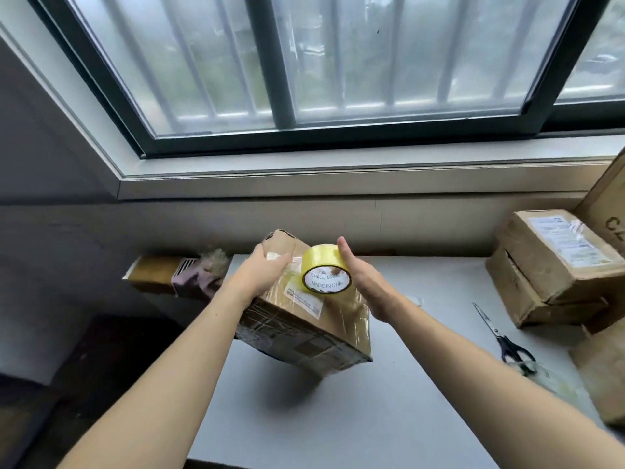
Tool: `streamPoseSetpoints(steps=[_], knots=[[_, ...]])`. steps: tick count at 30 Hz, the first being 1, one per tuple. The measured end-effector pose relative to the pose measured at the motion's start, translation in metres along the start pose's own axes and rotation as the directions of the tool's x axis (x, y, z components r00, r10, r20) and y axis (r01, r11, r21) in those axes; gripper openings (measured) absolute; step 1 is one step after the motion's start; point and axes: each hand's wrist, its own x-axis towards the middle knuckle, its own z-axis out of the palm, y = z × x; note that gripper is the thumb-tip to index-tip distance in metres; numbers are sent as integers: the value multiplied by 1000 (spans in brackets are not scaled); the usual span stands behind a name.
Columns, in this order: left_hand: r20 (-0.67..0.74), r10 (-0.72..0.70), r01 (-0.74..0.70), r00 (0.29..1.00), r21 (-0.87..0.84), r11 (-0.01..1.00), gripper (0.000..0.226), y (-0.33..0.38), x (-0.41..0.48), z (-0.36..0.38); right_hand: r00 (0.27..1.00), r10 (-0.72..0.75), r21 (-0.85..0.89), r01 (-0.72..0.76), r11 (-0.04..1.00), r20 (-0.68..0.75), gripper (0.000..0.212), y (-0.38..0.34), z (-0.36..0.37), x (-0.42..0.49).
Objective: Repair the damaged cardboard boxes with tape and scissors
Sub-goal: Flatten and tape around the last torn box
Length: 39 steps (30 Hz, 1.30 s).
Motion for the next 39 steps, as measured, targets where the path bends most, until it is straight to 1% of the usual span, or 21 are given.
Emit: streamPoseSetpoints(steps=[2,4,6,8,10,12,14,16,18,21,22,24,27,28,30,32,33,36,38,39], knots=[[-39,-20,21,999,23,1000,86,4,-1,8,999,19,20,-20,1000,42,61,2,-8,-1],[-77,-2,7,997,70,997,79,10,-1,17,997,39,42,-42,998,73,66,10,-17,2],[-114,13,3,993,143,990,75,18,-3,25,994,44,81,-52,995,98,66,14,-23,1],[-136,11,21,991,235,972,75,23,-3,27,997,10,99,-17,995,75,68,19,-25,4],[-143,-5,50,990,315,948,74,20,-1,21,998,-58,123,57,991,8,69,23,-20,5],[-148,-11,59,989,318,946,69,12,2,14,995,-103,167,101,981,5,75,26,-9,7],[-149,-2,45,989,284,958,62,5,2,10,987,-151,234,135,963,53,71,26,0,10],[-132,-5,32,991,204,978,52,-2,3,9,978,-202,249,181,951,60,68,20,4,10],[-91,-12,21,996,98,995,43,-11,3,13,967,-252,234,238,943,32,71,15,4,10],[-29,-14,13,999,-32,999,47,-30,3,35,960,-281,142,279,950,-9,48,14,3,12],[-6,-5,5,1000,-58,998,49,-37,3,45,961,-278,108,278,954,-18,47,18,3,13],[45,18,-16,999,-49,999,49,-47,1,63,959,-277,25,279,960,-59,49,25,4,14],[34,70,-69,997,-17,997,51,-51,4,76,952,-288,-57,284,957,-99,46,29,7,13],[10,87,-87,996,-9,996,53,-52,8,77,953,-290,-78,284,956,-89,49,27,8,13],[-44,156,-155,987,15,988,58,-52,19,78,955,-290,-118,281,952,-64,62,23,14,13],[-83,213,-212,974,16,977,54,-55,27,83,957,-282,-123,273,954,-61,72,21,21,14],[-94,220,-220,971,6,975,52,-58,29,87,959,-277,-116,268,957,-68,71,20,25,14],[-120,220,-222,968,2,975,45,-63,30,95,960,-275,-110,268,957,-55,57,18,27,14],[-111,196,-193,974,30,981,43,-67,35,96,963,-265,-155,256,954,-44,44,15,26,13],[-104,187,-181,977,60,982,45,-68,38,95,963,-266,-188,254,949,-42,44,13,25,13]])
